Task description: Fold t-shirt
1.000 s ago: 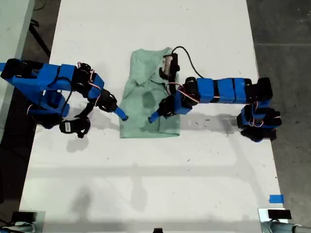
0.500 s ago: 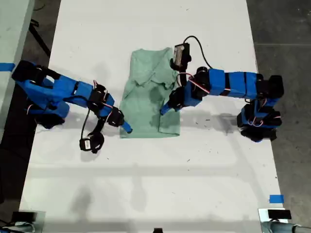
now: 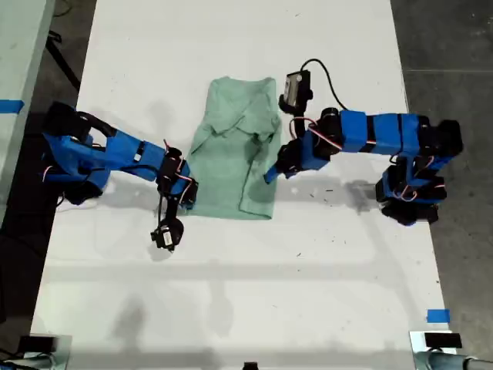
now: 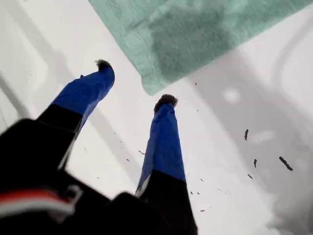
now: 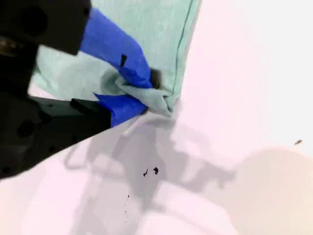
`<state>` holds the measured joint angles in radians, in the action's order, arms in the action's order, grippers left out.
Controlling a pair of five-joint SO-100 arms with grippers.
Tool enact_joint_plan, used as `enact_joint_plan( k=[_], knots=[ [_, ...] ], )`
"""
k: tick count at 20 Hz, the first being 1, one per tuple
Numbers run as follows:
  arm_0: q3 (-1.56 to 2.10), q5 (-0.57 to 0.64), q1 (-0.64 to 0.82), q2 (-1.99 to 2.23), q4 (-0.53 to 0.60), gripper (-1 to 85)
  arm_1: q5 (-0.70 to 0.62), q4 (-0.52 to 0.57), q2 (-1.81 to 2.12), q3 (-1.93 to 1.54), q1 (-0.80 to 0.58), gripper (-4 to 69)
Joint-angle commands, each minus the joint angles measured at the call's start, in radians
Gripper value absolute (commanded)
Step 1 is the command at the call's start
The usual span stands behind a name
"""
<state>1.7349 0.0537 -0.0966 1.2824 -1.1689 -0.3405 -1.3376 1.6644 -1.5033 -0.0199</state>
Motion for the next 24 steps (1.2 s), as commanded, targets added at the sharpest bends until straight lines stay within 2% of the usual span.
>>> enact_joint_plan(
  k=[1,5,8,13,17,18,19,21,24],
  knots=[
    [0.003,-0.029,0.020,0.066,-0.046,0.0,0.011,0.040,0.097,-0.025,0.005,21.6],
    [-0.066,-0.018,0.040,0.192,-0.249,0.0,0.014,0.077,0.133,-0.086,0.002,21.1],
    [-0.472,0.049,0.049,-0.025,-0.540,0.0,0.020,0.092,0.133,-0.100,0.003,20.4],
    [-0.943,0.158,0.026,-0.365,-0.489,0.0,0.035,0.092,0.149,-0.118,0.008,19.8],
    [-0.992,0.229,0.017,-0.460,-0.318,1.1,0.048,0.094,0.156,-0.135,0.015,19.5],
    [-0.992,0.264,0.012,-0.482,-0.298,7.1,0.052,0.094,0.158,-0.138,0.017,19.3],
    [-0.992,0.314,-0.005,-0.480,-0.285,26.8,0.052,0.095,0.161,-0.143,0.018,19.2],
    [-0.992,0.413,-0.029,-0.403,-0.291,38.4,0.055,0.104,0.172,-0.160,0.017,18.8],
    [-0.974,0.502,-0.018,-0.172,-0.353,39.7,0.052,0.114,0.190,-0.181,0.005,18.6]
  ],
)
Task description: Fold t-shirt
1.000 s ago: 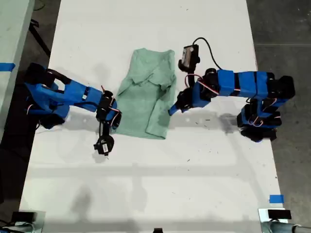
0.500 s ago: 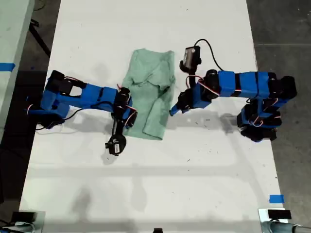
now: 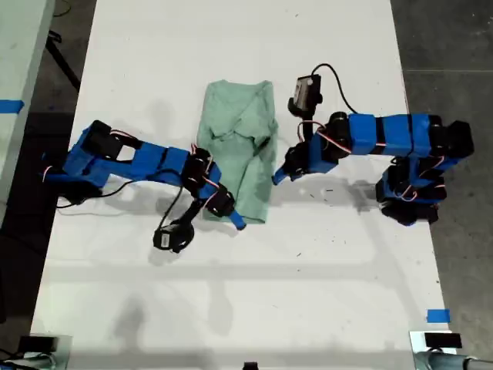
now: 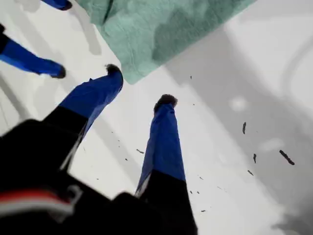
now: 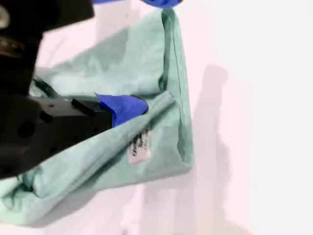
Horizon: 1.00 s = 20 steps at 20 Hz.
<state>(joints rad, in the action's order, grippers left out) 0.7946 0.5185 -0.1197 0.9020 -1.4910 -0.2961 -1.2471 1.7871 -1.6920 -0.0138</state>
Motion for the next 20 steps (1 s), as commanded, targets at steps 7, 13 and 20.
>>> enact_joint_plan(
  k=[7,13,20],
  knots=[
    [0.488,-0.170,0.015,0.555,-0.078,29.6,0.071,0.074,0.087,-0.089,0.069,13.9],
    [0.437,-0.290,-0.018,0.431,-0.072,34.8,0.095,0.052,-0.169,0.144,0.132,31.5],
    [0.321,-0.296,0.006,0.193,-0.048,35.4,0.107,-0.006,-0.465,0.370,0.118,32.4]
  ],
)
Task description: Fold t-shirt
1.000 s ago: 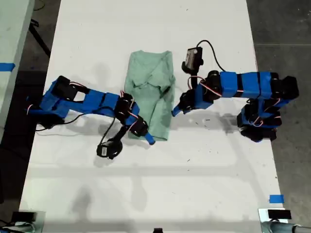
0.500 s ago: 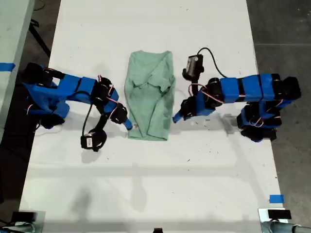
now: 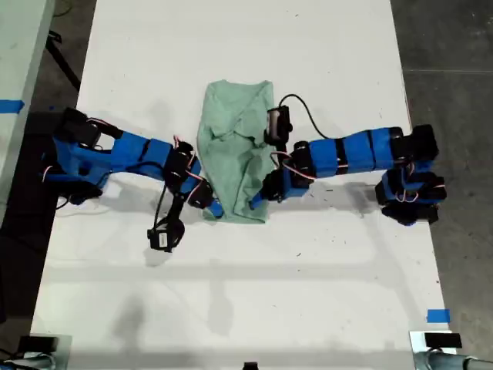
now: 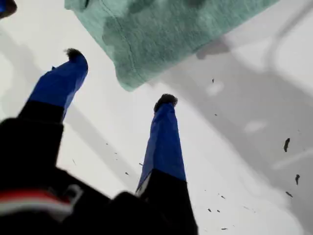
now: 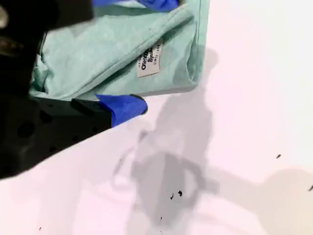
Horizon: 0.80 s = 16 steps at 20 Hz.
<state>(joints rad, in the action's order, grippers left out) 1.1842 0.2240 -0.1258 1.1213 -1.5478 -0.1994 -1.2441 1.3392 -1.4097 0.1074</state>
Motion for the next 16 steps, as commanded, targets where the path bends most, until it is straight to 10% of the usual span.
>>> enact_joint_plan(
  k=[1,8,11,16],
  knots=[
    [-0.095,-0.003,0.017,-0.072,0.006,35.2,0.011,-0.009,-0.049,0.103,-0.005,32.4],
    [-0.298,-0.028,0.094,-0.350,-0.064,29.9,0.008,-0.051,-0.383,0.353,-0.020,29.0],
    [-0.325,-0.031,0.118,-0.403,-0.101,11.3,0.031,-0.109,-0.453,0.434,-0.021,1.4],
    [-0.324,-0.038,0.058,-0.371,-0.112,0.0,0.052,-0.170,-0.376,0.454,0.023,-1.1]
  ],
)
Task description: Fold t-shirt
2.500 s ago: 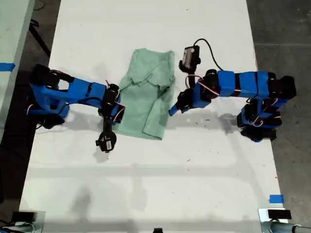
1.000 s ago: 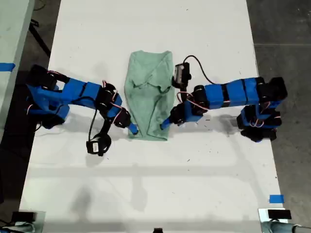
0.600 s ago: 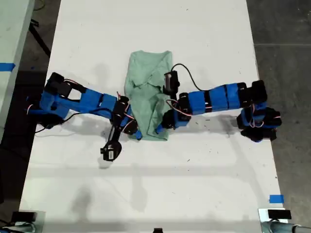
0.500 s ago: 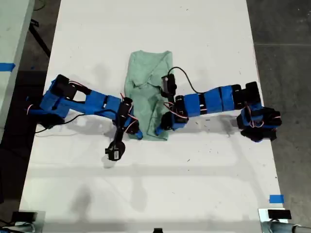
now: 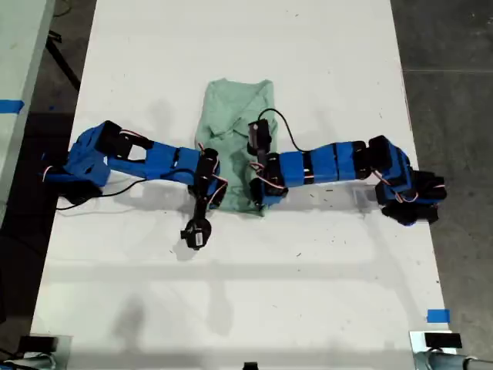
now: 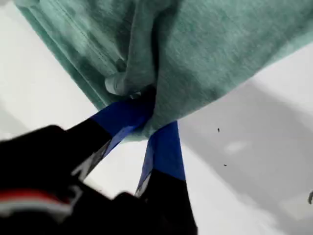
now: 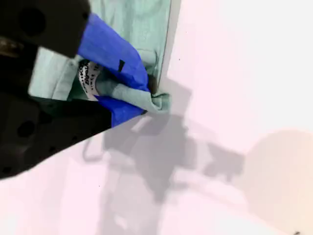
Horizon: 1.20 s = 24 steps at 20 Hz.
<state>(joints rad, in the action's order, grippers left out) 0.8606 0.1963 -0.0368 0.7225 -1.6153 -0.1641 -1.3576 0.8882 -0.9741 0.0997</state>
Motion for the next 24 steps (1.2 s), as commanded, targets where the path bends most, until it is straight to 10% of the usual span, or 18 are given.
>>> enact_joint_plan(
  k=[1,12,24],
  knots=[
    [0.000,-0.018,-0.054,0.051,-0.057,0.0,0.031,-0.064,0.101,0.018,0.046,-1.1],
    [-0.015,-0.181,-0.288,0.321,-0.123,-0.1,0.184,0.054,0.275,0.011,0.212,-1.1],
    [0.009,0.163,0.321,0.451,-0.098,-0.1,-0.176,0.107,0.433,-0.118,-0.273,-1.3]
  ],
)
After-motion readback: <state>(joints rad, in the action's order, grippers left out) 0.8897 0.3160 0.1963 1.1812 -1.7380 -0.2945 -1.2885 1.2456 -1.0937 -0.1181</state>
